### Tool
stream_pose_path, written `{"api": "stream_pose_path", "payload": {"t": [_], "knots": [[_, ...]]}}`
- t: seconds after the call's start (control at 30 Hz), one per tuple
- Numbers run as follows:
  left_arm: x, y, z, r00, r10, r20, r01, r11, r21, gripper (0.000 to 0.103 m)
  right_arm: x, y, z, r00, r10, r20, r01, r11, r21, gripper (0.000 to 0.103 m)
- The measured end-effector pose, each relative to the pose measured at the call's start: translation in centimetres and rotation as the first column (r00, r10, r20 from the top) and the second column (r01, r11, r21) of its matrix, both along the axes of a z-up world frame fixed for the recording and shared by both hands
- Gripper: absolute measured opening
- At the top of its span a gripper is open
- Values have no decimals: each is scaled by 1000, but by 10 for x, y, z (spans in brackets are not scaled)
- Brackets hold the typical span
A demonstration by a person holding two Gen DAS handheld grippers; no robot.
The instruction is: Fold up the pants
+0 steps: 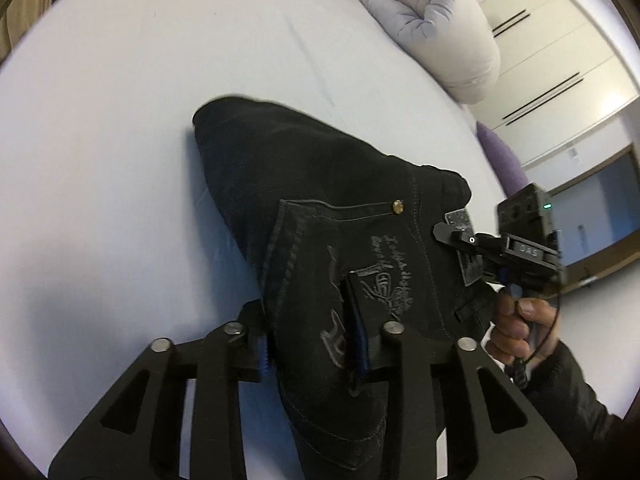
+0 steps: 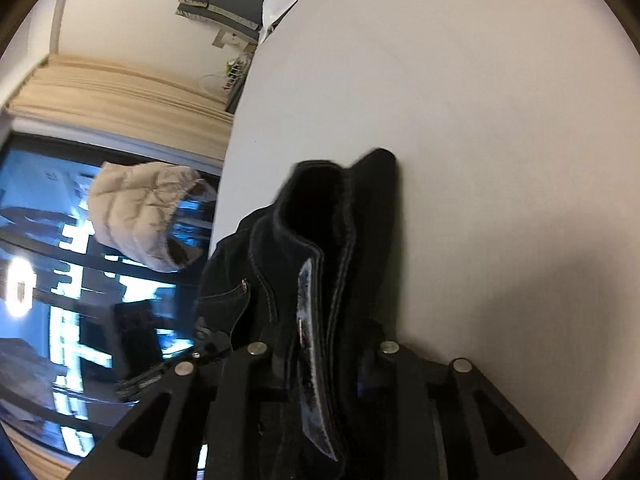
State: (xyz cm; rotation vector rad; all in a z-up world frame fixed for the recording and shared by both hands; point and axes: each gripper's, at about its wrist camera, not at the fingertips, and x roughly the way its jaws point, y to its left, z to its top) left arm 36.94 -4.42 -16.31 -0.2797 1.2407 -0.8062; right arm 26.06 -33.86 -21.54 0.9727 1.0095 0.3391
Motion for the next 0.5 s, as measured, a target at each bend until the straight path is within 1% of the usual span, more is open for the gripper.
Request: {"api": "stream_pose_path", "payload": {"t": [0.1,0.13,0.2,0.23,0.27,0.33,0.4,0.43,0.47,0.5], "knots": [[4,9,-6,1000,-14,-4,14,999,-52,35,5,-7,-11,999,45,10,-46,995,90,21],[4,11,-6,1000,-18,-4,18,998,-64,35,6,-8,-13,998,57,11,-58,993,107,21],[2,20,-7,1000,-25,-1,25,995,-93,35,10,-8,-13,997,74,6,-75,991,112,21],[-1,17,-10,1000,-27,-2,27,994,-104,35,12,-6,-11,997,78,6,-78,991,104,22],[-3,29,-13,1000,-28,0,28,994,-110,36,12,-5,-9,997,77,6,-77,992,98,26],[-4,28,-16,999,-32,6,32,994,-101,38,7,-4,1,999,46,13,-47,996,71,36],[-10,27,-7,999,-21,43,24,998,-53,48,-5,-7,13,999,8,49,-10,999,45,63],[-13,30,-1,996,-12,86,14,1000,-22,59,-10,-7,19,999,-6,54,6,1000,4,68],[-20,28,8,992,-6,126,6,1000,4,66,-17,-6,27,998,-17,57,20,999,-43,74],[-26,26,22,984,-3,179,-3,999,33,68,-26,-5,34,997,-22,73,27,997,-68,74]]}}
